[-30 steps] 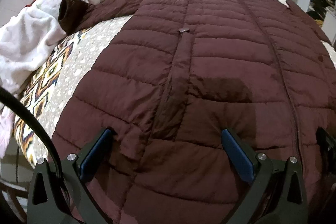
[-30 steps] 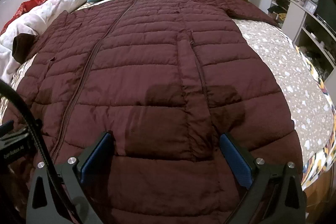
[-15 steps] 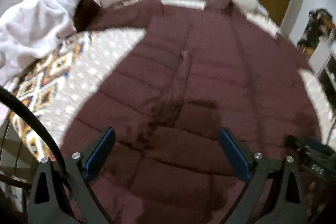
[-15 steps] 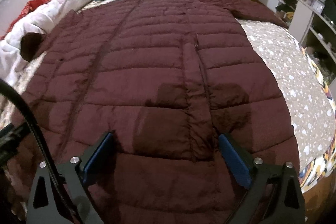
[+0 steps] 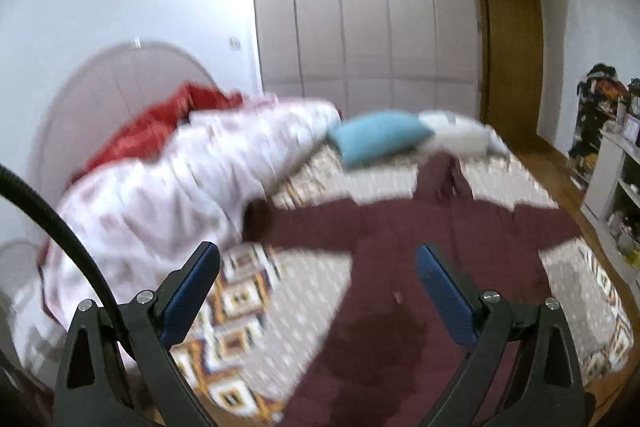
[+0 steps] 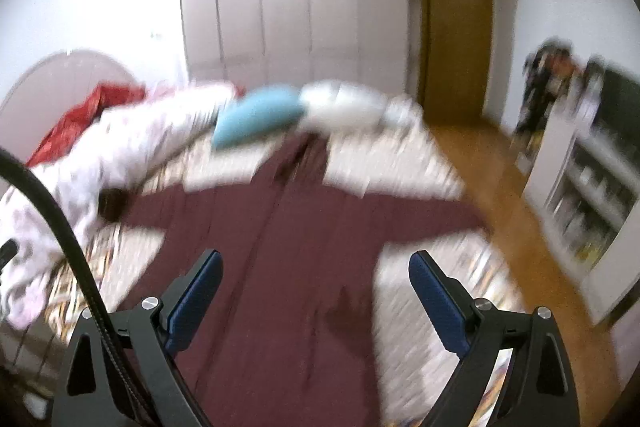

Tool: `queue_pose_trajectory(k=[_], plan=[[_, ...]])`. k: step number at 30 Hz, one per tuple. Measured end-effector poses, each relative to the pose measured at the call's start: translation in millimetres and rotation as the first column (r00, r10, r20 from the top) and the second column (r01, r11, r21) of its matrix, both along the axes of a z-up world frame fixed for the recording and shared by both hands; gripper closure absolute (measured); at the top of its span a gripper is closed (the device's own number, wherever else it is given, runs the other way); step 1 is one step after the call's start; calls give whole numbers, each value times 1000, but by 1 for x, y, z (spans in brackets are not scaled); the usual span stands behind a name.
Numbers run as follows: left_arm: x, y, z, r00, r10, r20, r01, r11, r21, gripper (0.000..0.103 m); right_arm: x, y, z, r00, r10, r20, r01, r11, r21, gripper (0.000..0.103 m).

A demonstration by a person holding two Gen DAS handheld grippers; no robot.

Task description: Fold large clothes

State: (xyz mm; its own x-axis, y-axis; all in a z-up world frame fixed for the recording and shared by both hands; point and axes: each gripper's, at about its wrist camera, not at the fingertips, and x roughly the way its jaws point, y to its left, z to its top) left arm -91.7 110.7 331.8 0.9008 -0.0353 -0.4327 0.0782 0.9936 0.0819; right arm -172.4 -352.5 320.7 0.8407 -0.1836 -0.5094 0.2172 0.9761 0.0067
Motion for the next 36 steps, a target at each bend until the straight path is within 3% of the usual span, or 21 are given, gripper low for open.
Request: queue_pose_trajectory(k=[4, 7, 10, 12, 15, 20, 24, 30, 32, 36], plan=[[13, 14, 61, 1000, -4, 16, 4, 1000, -24, 5, -4, -16, 98, 994, -32, 106, 34, 999, -25, 6], [21, 14, 80, 999, 18, 43, -18, 1000, -1, 5, 14, -25, 155, 990, -79, 119, 85, 995, -47, 5], [28, 9, 73, 998, 17, 57, -18, 1000, 13, 3, 36, -30, 185, 981, -135, 141, 150, 983, -105, 3], [38, 2, 48, 1000, -11, 27, 11, 1000, -2, 3, 59, -38, 179, 980, -158, 121, 173, 978, -121, 3], [54, -14, 3, 997, -64, -46, 63, 998, -27, 3, 90, -59, 142, 985, -170, 28, 172, 982, -77, 3], [69, -43, -64, 987, -136, -81, 131, 989, -62, 3, 159, -115, 20, 958, -219, -188, 224, 975, 6, 10], [83, -68, -117, 981, -154, -122, 148, 987, -57, 3, 190, -168, -74, 929, -225, -293, 268, 956, 116, 16], [104, -86, -168, 965, -160, -206, 153, 987, -49, 3, 216, -245, -202, 880, -263, -396, 391, 874, 288, 22], [111, -86, -181, 959, -158, -235, 146, 987, -67, 3, 217, -266, -231, 872, -281, -400, 427, 838, 341, 22], [124, -84, -205, 951, -120, -284, 101, 992, -81, 3, 210, -310, -283, 876, -299, -378, 470, 706, 530, 22]])
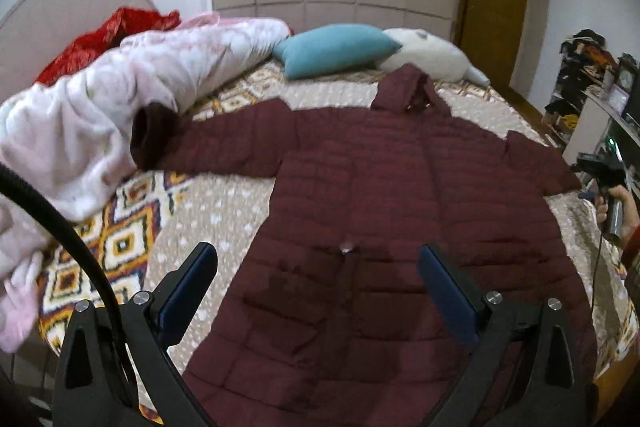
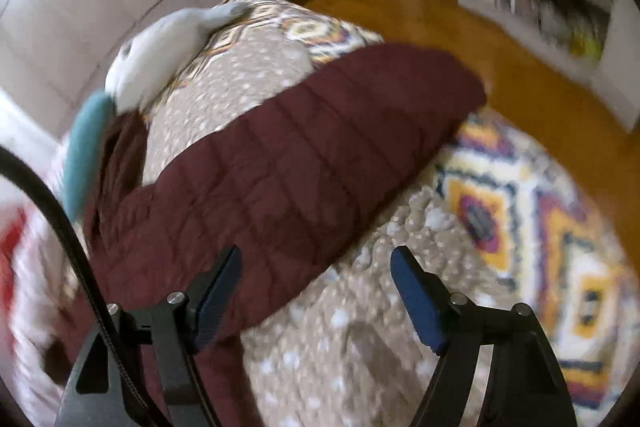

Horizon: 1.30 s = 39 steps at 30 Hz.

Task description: Fold large clothes

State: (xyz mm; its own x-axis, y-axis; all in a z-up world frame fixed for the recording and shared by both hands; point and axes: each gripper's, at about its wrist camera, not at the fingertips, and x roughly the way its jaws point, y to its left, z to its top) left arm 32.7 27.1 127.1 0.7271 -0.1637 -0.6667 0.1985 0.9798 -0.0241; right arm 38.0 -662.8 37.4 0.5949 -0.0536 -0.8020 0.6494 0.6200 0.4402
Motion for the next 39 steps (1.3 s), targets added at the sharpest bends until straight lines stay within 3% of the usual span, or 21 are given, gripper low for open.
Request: queue_pose_trajectory(k=[5, 13, 14, 16, 17, 18, 20, 23, 25, 28, 30, 33, 36, 38, 39], plan=[[8, -2, -20, 999, 44, -21, -44, 999, 31, 3, -5, -32, -34, 993, -87, 82, 78, 991, 109, 21], [21, -15, -37, 996, 66, -61, -61, 995, 78, 3, 10, -84, -32, 966, -178, 189, 151, 977, 150, 26], [21, -16, -39, 996, 66, -63, -61, 995, 82, 3, 10, -89, -32, 963, -193, 187, 166, 974, 153, 33], [23, -18, -41, 995, 65, -72, -58, 994, 89, 3, 13, -103, -34, 957, -235, 170, 207, 964, 168, 55], [22, -18, -42, 995, 64, -75, -57, 994, 93, 3, 14, -104, -33, 958, -239, 159, 213, 963, 163, 76], [22, -18, -43, 995, 65, -77, -57, 994, 96, 3, 17, -104, -25, 961, -238, 142, 221, 967, 128, 88], [22, -16, -43, 995, 67, -75, -60, 993, 99, 3, 25, -96, -4, 968, -207, 145, 203, 978, 43, 90], [20, -7, -40, 994, 86, -64, -81, 993, 83, 3, 52, -47, 55, 995, -64, 81, 83, 962, -261, 91], [17, 1, -36, 993, 103, -61, -99, 993, 60, 3, 75, 9, 97, 996, 79, 38, -54, 896, -440, 92], [12, 14, -30, 990, 127, -53, -126, 992, 30, 3, 95, 97, 130, 952, 305, 16, -246, 796, -554, 92], [6, 25, -24, 989, 142, -38, -142, 990, 12, 3, 103, 166, 136, 885, 463, -45, -389, 683, -619, 92], [-1, 41, -15, 985, 171, -19, -171, 985, -6, 3, 105, 281, 105, 701, 682, -211, -627, 448, -637, 91], [-7, 56, -9, 981, 192, -16, -192, 981, -23, 3, 98, 353, 49, 545, 765, -342, -777, 307, -550, 88], [-11, 64, -5, 981, 195, -11, -195, 980, -33, 3, 94, 382, 13, 477, 766, -431, -831, 233, -506, 77], [-13, 67, -3, 981, 195, -4, -195, 980, -33, 3, 92, 390, 2, 461, 761, -457, -839, 204, -505, 68]])
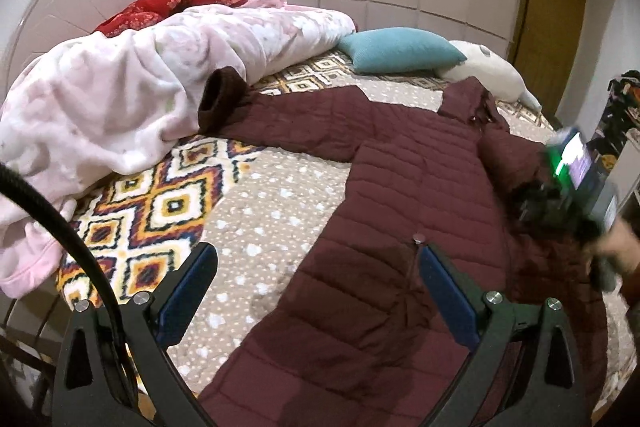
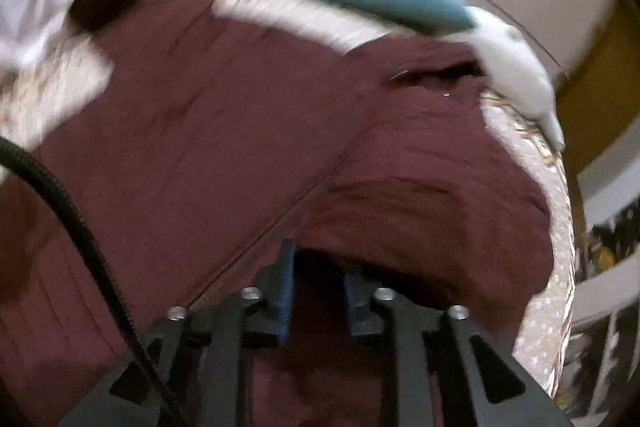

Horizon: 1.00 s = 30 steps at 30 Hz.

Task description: Fold large clothes

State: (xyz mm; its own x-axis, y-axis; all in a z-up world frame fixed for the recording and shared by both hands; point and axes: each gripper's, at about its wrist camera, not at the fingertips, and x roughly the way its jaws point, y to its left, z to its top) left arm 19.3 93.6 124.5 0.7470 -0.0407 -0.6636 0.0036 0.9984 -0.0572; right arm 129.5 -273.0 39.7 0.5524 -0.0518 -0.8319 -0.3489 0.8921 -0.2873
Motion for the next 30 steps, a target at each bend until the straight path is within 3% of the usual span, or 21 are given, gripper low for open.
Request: queue_pose_trajectory(k=[3, 5, 8, 11, 13, 15, 18, 19, 20, 21, 22, 24, 26, 30], plan=[[-3, 2, 3, 1000, 0, 15, 0, 1000, 8, 3, -26, 26, -21, 998, 61, 29, -57, 990, -128, 48], [-5, 3, 4, 1000, -2, 17, 2, 1000, -9, 3, -39, 29, -21, 997, 78, 30, -73, 988, -134, 45], [-7, 3, 2, 1000, -6, 13, 6, 999, -42, 3, -55, 11, -4, 998, 57, 11, -57, 998, -39, 45], [-8, 1, -2, 1000, -14, 7, 14, 999, -52, 3, -68, -26, 23, 998, -59, 36, 54, 992, 116, 44], [-7, -1, -5, 1000, -24, 1, 24, 998, -55, 3, -52, -67, 42, 975, -217, 48, 196, 943, 267, 35], [-7, -1, -8, 1000, -26, -2, 26, 998, -57, 3, -40, -95, 49, 937, -348, 40, 312, 881, 355, 27], [-5, 5, -13, 1000, -17, -4, 17, 998, -65, 3, -5, -137, 35, 872, -483, -82, 456, 738, 498, 27], [-4, 8, -14, 1000, -13, -6, 13, 998, -67, 3, 9, -150, 24, 851, -503, -153, 495, 668, 555, 27], [-3, 12, -16, 1000, -9, -7, 9, 998, -69, 3, 19, -156, 18, 835, -516, -191, 520, 628, 579, 28], [-3, 16, -18, 1000, -4, -8, 3, 998, -70, 3, 29, -159, 16, 820, -532, -210, 540, 597, 594, 36], [-1, 23, -20, 1000, 11, -8, -11, 998, -70, 3, 37, -159, 18, 814, -543, -205, 543, 586, 601, 42], [0, 33, -25, 999, 31, -9, -32, 997, -70, 3, 51, -147, 28, 822, -539, -184, 528, 599, 603, 65], [2, 46, -29, 998, 55, -20, -57, 995, -77, 3, 67, -119, 45, 844, -518, -138, 492, 647, 583, 70], [3, 68, -34, 994, 104, -35, -107, 989, -100, 3, 104, -18, 86, 923, -385, -20, 334, 773, 540, 70]])
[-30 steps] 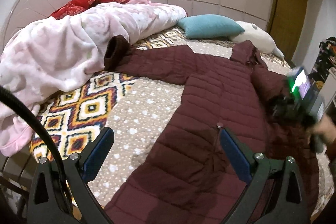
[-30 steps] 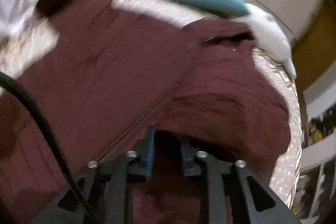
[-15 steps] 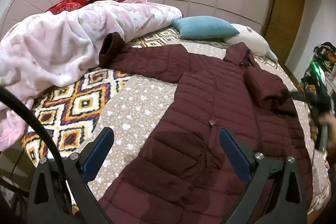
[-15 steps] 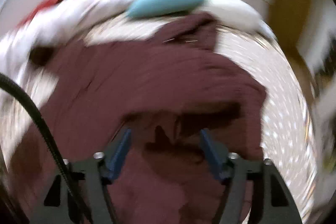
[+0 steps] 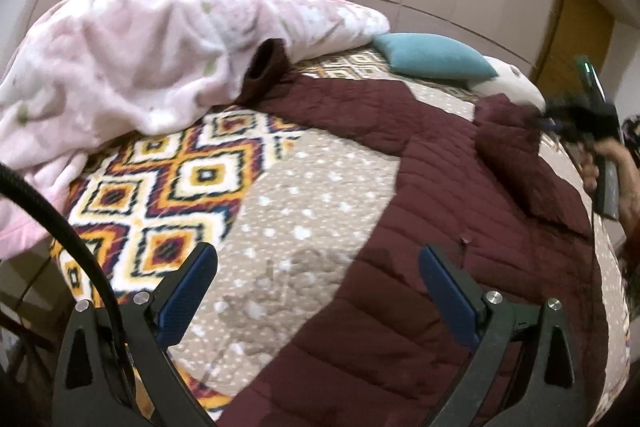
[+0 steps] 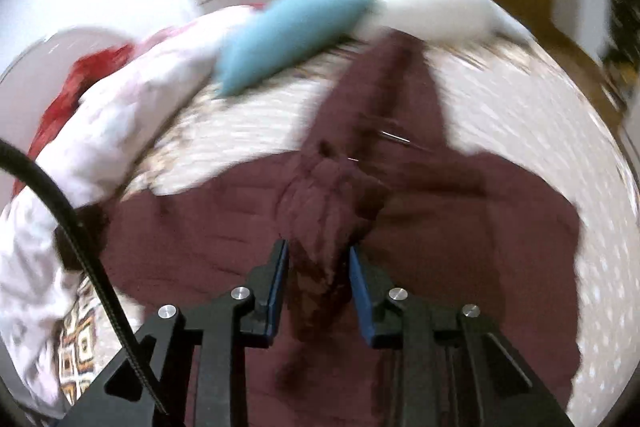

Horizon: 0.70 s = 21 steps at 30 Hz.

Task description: Fold large clothes

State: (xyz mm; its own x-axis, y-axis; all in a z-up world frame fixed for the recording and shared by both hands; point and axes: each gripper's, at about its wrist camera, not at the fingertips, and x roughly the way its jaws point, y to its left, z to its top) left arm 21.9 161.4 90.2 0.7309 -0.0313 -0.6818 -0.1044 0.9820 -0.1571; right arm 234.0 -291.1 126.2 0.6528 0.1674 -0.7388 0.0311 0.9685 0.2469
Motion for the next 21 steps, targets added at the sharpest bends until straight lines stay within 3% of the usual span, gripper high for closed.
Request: queue_pose_trajectory(k=[2, 5, 6, 9, 12, 15, 21], plan=[[-2, 9, -1, 1000, 14, -3, -14, 1000, -11, 3, 6, 55, 9, 994, 109, 21, -109, 994, 24, 70], [-6, 17, 1, 1000, 25, -5, -25, 1000, 0, 3, 5, 131, 12, 954, 300, 7, -298, 944, 139, 45], [-7, 18, 2, 1000, 27, -2, -27, 1000, 4, 3, 0, 151, 13, 934, 357, 5, -353, 922, 158, 41], [-10, 22, 4, 1000, 27, 3, -27, 999, 17, 3, -20, 187, 20, 893, 449, 15, -449, 891, 66, 38], [-9, 20, 5, 1000, 17, 4, -17, 1000, 13, 3, -36, 179, 22, 901, 433, 15, -432, 900, -47, 34], [6, 6, 14, 999, -47, 10, 47, 999, -7, 3, -58, 134, 12, 943, 332, -7, -330, 936, -122, 34], [75, -58, 26, 976, -218, 15, 217, 976, 31, 3, -114, 46, -16, 981, 195, -26, -196, 974, -113, 33]])
